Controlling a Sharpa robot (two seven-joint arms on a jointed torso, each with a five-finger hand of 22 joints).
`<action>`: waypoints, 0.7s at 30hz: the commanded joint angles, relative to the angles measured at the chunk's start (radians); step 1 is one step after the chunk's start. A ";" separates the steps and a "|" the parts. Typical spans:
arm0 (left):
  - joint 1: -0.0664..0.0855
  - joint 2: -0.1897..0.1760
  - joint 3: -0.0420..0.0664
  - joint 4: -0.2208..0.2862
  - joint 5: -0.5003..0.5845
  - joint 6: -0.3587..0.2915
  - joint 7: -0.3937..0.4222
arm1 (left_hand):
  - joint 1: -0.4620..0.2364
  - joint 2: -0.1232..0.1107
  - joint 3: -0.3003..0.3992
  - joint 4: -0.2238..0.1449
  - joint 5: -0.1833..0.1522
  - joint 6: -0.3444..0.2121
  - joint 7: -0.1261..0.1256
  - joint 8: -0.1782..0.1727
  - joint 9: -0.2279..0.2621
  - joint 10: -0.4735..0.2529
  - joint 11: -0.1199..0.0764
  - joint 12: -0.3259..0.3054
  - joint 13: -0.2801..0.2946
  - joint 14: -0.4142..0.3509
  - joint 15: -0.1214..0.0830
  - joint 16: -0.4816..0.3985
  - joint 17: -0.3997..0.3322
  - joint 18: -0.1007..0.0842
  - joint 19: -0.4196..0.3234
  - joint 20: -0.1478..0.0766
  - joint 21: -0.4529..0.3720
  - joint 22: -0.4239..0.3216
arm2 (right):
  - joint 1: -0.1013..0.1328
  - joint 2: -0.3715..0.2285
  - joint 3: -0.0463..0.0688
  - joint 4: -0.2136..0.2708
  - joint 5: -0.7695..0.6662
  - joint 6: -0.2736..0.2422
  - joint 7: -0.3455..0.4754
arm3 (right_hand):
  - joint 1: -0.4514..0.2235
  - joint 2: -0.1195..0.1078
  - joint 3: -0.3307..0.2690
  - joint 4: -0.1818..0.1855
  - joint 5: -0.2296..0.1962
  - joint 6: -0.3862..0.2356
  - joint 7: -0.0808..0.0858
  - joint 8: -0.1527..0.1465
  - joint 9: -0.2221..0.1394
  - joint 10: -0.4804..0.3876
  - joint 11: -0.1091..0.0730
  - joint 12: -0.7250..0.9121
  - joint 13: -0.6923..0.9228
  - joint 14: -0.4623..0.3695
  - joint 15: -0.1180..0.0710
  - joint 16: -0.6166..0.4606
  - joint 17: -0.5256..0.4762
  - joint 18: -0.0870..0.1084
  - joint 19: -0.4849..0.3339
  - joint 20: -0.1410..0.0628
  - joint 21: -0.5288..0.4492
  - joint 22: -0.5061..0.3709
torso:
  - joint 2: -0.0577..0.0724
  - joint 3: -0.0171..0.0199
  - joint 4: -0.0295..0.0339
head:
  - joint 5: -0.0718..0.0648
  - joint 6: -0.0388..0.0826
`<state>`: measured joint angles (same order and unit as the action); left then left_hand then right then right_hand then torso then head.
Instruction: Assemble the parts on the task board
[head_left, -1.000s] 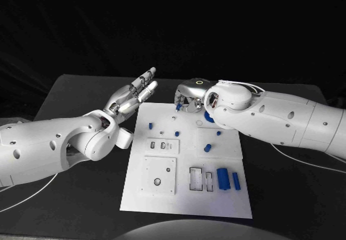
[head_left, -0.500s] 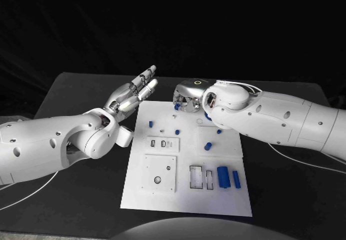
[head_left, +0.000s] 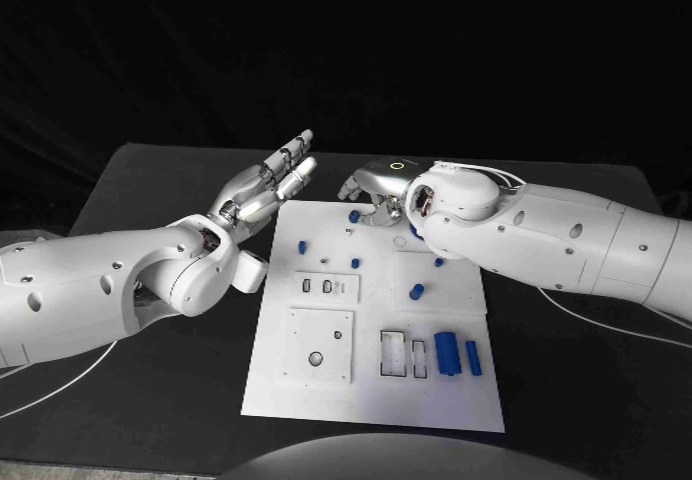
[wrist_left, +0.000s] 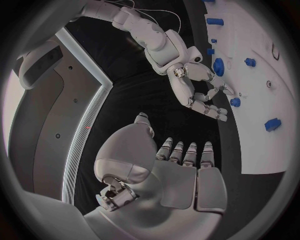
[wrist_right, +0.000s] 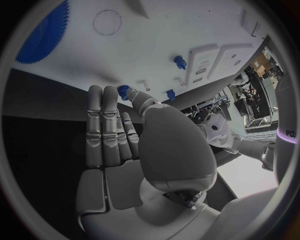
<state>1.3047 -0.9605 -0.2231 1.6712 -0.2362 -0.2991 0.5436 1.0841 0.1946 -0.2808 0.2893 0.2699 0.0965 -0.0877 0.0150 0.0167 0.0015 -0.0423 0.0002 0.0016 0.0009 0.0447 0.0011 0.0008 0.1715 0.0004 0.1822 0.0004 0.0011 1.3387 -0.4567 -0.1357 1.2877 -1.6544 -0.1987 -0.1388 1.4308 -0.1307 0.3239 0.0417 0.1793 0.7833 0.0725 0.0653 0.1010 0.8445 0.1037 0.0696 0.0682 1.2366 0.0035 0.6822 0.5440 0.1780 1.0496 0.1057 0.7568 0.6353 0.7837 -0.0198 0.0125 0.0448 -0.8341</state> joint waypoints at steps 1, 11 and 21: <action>0.000 0.001 0.000 0.000 0.004 0.024 0.007 | 0.006 0.003 0.005 -0.002 0.007 0.001 0.008 0.003 0.001 -0.001 0.006 0.000 -0.002 -0.001 0.002 -0.001 -0.001 0.007 0.000 0.005 0.000 -0.001 | -0.001 -0.006 0.000 0.001 -0.009 -0.041 -0.031 | -0.002 0.002 -0.017 0.000 -0.004 -0.027 0.005 -0.001 -0.007 -0.029 0.001 0.011 0.003 -0.015 0.001 0.009 0.004 0.000 -0.010 0.002 -0.008 0.004 | 0.000 0.0006 0.0002 | 0.002 -0.002; 0.000 -0.005 0.000 0.004 0.006 0.024 0.004 | 0.009 0.004 0.007 -0.003 0.012 0.001 0.009 0.003 0.001 -0.001 0.010 0.000 -0.002 -0.001 0.003 -0.001 -0.001 0.007 0.000 0.006 0.000 -0.001 | 0.030 -0.111 0.001 0.105 0.009 -0.145 -0.036 | 0.003 0.030 -0.034 0.006 0.010 0.047 0.047 0.033 0.002 0.064 0.000 0.118 0.030 -0.032 0.001 0.026 0.007 0.003 -0.014 0.004 -0.012 0.022 | 0.000 -0.0007 0.0007 | -0.004 0.004; 0.000 -0.010 0.000 0.005 0.007 0.024 0.003 | 0.015 0.007 0.010 -0.005 0.027 0.001 0.011 0.004 0.001 -0.001 0.017 0.000 -0.002 -0.001 0.009 -0.001 -0.001 0.007 0.000 0.009 0.000 -0.001 | 0.091 -0.293 0.000 0.283 0.092 -0.048 -0.109 | -0.023 0.028 -0.089 0.014 -0.009 0.127 0.031 0.052 0.015 0.183 -0.063 0.635 0.373 -0.030 -0.013 0.205 0.194 0.004 -0.052 0.001 -0.033 0.045 | -0.001 0.0000 -0.0005 | 0.001 0.004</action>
<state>1.3046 -0.9711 -0.2234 1.6737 -0.2299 -0.2954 0.5386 1.0920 0.2025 -0.2754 0.2839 0.2930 0.1002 -0.0840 0.0149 0.0167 -0.0019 -0.0317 0.0002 0.0017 0.0009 0.0447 0.0011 0.0008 0.1715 0.0005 0.1821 0.0004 0.0011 1.4280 -0.7423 -0.1347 1.5608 -1.6019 -0.2893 -0.1944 1.4204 -0.0974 0.2420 0.0543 0.1733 0.9062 0.1015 0.1158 0.1159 1.0307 0.0454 0.6726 0.4223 1.1908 -0.0104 0.8498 0.7018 0.1779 0.9919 0.1062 0.7221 0.6781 0.7820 -0.0206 0.0120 0.0430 -0.8320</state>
